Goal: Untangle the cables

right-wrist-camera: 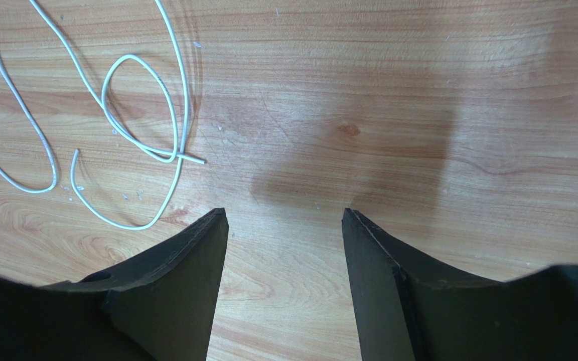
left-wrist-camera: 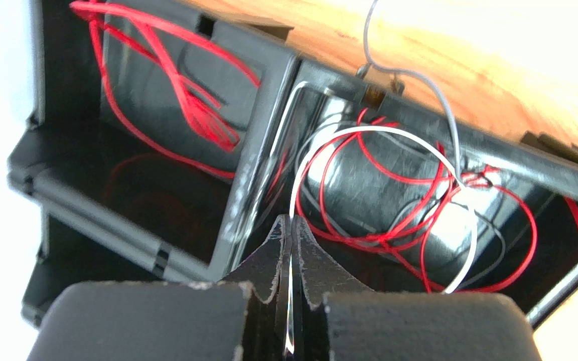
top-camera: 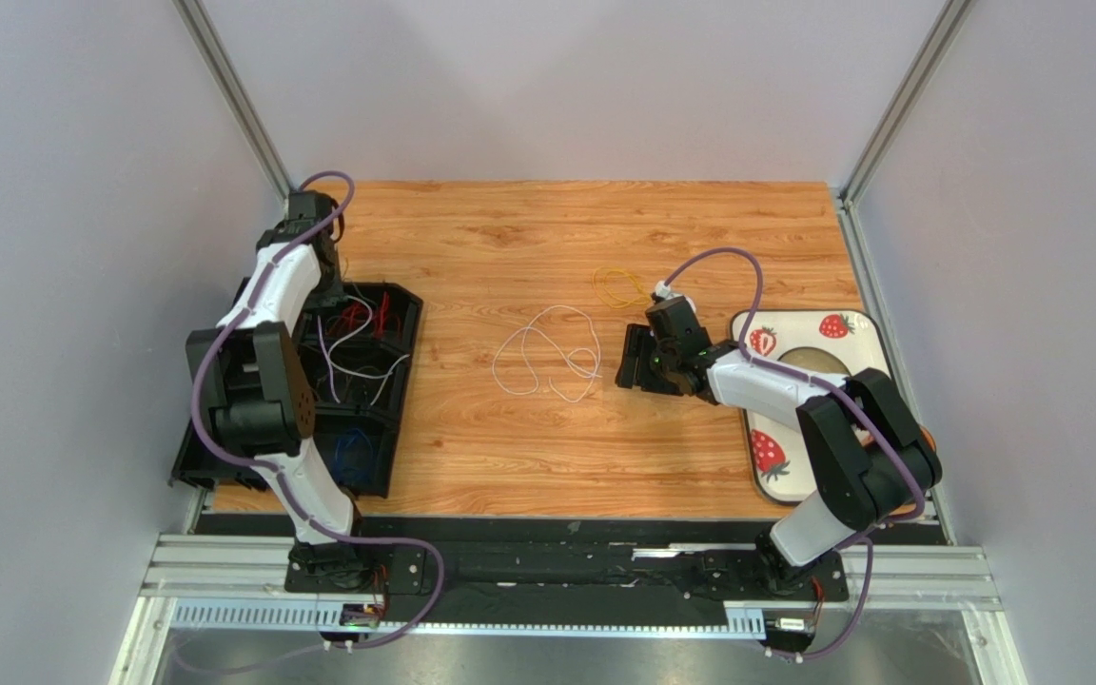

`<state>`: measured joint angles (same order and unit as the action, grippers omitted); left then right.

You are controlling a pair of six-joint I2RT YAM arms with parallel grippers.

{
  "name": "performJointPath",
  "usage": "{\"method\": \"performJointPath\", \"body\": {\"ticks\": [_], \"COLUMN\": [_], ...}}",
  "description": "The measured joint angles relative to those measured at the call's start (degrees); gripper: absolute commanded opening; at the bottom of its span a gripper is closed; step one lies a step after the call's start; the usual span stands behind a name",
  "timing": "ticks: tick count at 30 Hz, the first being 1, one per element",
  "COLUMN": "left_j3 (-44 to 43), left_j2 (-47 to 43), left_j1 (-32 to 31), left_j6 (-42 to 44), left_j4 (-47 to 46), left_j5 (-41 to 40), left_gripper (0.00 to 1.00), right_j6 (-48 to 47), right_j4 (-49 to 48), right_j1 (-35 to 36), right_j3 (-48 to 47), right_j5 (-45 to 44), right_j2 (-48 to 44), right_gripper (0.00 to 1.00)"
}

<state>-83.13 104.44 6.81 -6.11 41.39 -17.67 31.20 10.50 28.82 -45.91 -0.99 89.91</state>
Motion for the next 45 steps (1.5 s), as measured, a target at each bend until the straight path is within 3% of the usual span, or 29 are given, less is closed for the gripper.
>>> {"method": "performJointPath", "body": {"ticks": [13, 22, 28, 29, 30, 33, 39, 45], "left_j3": [11.26, 16.9, 19.04, 19.04, 19.04, 19.04, 19.41, 19.89], "left_j2": [-19.43, -26.47, -25.11, -23.93, -22.67, -19.3, -23.12, -37.31], "left_j1": [-4.35, -4.17, -4.15, -4.17, -4.17, -4.2, -4.17, -4.2], "left_j6": [-1.11, -3.08, -4.33, -4.52, -4.85, -5.81, -7.69, -8.39], "left_j4": [4.83, 8.76, 9.9, 9.92, 9.9, 10.16, 9.27, 6.88], "left_j5": [-4.37, -3.52, -2.86, -2.89, -2.93, -3.8, -5.03, -6.97], "left_gripper": [0.0, 0.0, 0.0, 0.03, 0.18, 0.48, 0.71, 0.75], "right_j6": [0.02, 0.02, 0.02, 0.02, 0.02, 0.0, 0.02, 0.0], "right_j4": [-0.04, -0.07, -0.07, -0.04, -0.04, -0.07, -0.07, -0.07], "right_j1": [0.0, 0.0, 0.0, 0.0, 0.0, 0.0, 0.0, 0.0], "right_j3": [0.02, 0.02, 0.11, 0.11, 0.11, 0.11, 0.11, 0.13], "right_j5": [0.0, 0.0, 0.0, 0.0, 0.0, 0.0, 0.0, 0.0], "right_j2": [0.0, -0.02, -0.02, -0.09, -0.13, -0.33, -0.33, -0.33], "right_gripper": [0.61, 0.61, 0.61, 0.61, 0.61, 0.61, 0.61, 0.61]}}
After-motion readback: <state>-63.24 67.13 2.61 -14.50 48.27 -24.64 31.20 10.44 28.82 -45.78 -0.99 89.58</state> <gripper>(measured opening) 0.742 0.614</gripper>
